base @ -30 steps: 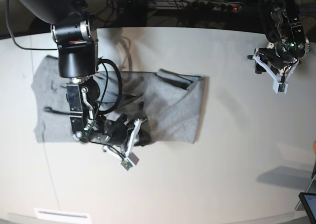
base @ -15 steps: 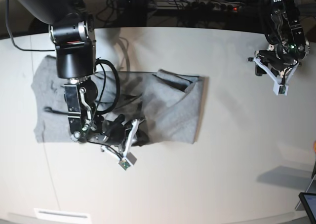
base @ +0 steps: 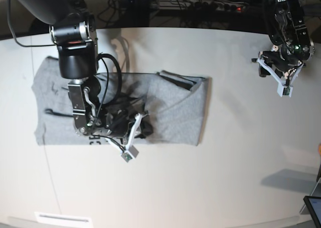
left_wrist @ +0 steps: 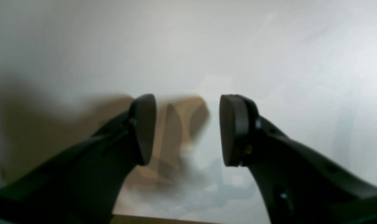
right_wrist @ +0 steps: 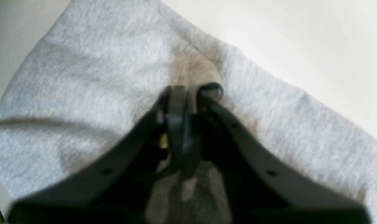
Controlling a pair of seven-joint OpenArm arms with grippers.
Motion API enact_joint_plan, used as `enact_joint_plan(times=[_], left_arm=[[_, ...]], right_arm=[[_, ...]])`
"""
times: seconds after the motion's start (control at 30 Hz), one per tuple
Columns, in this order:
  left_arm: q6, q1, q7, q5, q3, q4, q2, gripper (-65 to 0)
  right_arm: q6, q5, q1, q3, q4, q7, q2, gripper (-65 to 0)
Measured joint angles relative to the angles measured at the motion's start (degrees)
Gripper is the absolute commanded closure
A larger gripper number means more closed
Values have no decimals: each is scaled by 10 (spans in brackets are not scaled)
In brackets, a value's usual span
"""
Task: Fold the T-shirt properly
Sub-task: 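Move the right gripper over the folded stack and grasp the fabric edge, then pull the grasped fabric toward the robot with the right gripper, then release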
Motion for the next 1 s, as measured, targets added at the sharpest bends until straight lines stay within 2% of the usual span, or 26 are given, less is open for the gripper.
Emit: enact_joint_plan(times=[0.13,0.2,0.27,0.37,0.5,0.67,0.77,0.83,1.0], left_arm=[[0,0,0,0,0,0,0,-316],[0,-4,0,0,0,0,0,-316],[0,-7,0,0,0,0,0,-316],[0,-9,0,0,0,0,0,-316],[0,-9,0,0,0,0,0,-316],[0,-9,0,-2,0,7,2,-316],[0,-14,-47,-1,1,27,19,-316],[-1,-22,-74,-1,21,28,18,-316],[-3,-69,-87,-6,110,26,14,-316]], right_arm=[[-50,0,-6,-1,23,-1,0,-276],[-56,0,-19,-1,60,-1,0,-328],[-56,2,-37,-1,102,0,0,-353],[-58,0,-55,-1,160,-7,0,-354],[-58,1,-76,1,233,-81,0,-353],[-57,0,-163,1,350,-115,-3,-353],[-59,1,-203,1,407,-126,-9,-351],[-56,5,-232,1,440,-121,-10,-351],[-56,0,-293,1,483,-131,-10,-351]])
